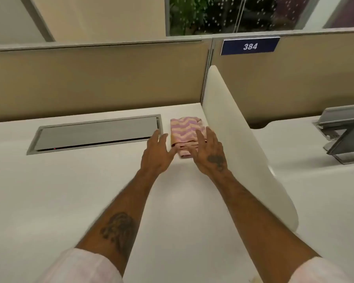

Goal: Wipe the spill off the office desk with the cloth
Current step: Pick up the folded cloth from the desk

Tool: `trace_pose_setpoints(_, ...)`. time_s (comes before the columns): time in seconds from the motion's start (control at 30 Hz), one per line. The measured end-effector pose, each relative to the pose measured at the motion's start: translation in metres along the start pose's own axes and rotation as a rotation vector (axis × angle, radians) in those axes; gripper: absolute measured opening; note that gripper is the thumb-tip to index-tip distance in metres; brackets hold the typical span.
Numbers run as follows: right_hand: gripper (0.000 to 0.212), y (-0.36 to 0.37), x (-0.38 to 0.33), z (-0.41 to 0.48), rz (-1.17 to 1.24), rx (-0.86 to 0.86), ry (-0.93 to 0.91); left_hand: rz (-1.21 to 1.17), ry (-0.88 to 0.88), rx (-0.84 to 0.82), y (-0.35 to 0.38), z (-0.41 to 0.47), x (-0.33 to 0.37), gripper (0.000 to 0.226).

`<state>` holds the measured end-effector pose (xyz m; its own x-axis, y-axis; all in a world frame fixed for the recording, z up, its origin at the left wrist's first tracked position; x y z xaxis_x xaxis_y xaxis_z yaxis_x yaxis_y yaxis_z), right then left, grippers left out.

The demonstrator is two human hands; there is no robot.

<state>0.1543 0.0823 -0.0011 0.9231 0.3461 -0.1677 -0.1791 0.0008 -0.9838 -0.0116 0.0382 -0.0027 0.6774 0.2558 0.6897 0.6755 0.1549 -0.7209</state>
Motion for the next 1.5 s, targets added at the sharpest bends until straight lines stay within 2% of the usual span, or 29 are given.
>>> trace_pose_setpoints(0.17, 0.069, 0.023, 0.01, 0.043, 0.001, -0.094, 0.074, -0.089, -0.017, -0.035, 0.017, 0.045, -0.001, 0.061)
trace_pose_setpoints(0.27, 0.067, 0.029, 0.012, 0.06, 0.034, -0.131, 0.121, -0.148, -0.024, -0.076, 0.027, 0.059, 0.003, 0.063)
trace_pose_setpoints(0.37, 0.066, 0.036, 0.012, 0.073, 0.113, -0.199, 0.2, -0.241, -0.024, -0.037, 0.036, 0.066, 0.004, 0.046)
trace_pose_setpoints(0.43, 0.068, 0.038, 0.012, 0.077, 0.19, -0.18, 0.271, -0.321, -0.046, -0.007, 0.038, 0.065, 0.006, 0.042)
trace_pose_setpoints(0.6, 0.068, 0.035, 0.015, 0.08, 0.417, -0.163, 0.479, -0.679, -0.325, -0.008, 0.041, 0.062, 0.012, 0.038)
trace_pose_setpoints(0.73, 0.055, 0.029, 0.016, 0.074, 0.555, -0.166, 0.511, -0.837, -0.428, -0.043, 0.041, 0.061, 0.016, 0.021)
trace_pose_setpoints(0.9, 0.058, 0.019, 0.015, 0.044, 0.621, -0.16, 0.484, -0.949, -0.529, -0.079, 0.035, 0.041, 0.015, 0.028)
trace_pose_setpoints(1.0, 0.057, 0.019, 0.01, 0.02, 0.675, -0.128, 0.45, -1.03, -0.549, -0.075, 0.03, 0.024, 0.01, 0.011)
trace_pose_setpoints(1.23, 0.055, -0.01, -0.01, -0.038, 0.711, -0.063, 0.337, -1.162, -0.549, -0.115, 0.002, -0.04, 0.016, 0.036)
trace_pose_setpoints(1.33, 0.055, -0.029, -0.017, -0.062, 0.673, -0.056, 0.27, -1.164, -0.493, -0.158, -0.011, -0.069, 0.024, 0.038)
trace_pose_setpoints(1.43, 0.058, -0.045, -0.018, -0.087, 0.57, -0.06, 0.189, -1.133, -0.376, -0.193, -0.024, -0.106, 0.042, 0.021)
trace_pose_setpoints(1.5, 0.06, -0.054, -0.017, -0.107, 0.547, -0.072, 0.15, -1.117, -0.286, -0.22, -0.028, -0.131, 0.05, 0.02)
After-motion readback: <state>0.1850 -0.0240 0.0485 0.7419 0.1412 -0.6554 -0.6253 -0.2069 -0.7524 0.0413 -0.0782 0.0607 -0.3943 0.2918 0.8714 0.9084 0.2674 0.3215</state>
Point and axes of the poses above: each hand's wrist, its own z-axis towards the middle knuckle, its own y-axis out of the palm, x = y × z, the point moved 4 cm from there along z, towards the middle knuckle, and after that the axes turned 10 degrees about -z, right-handed, at the moved point
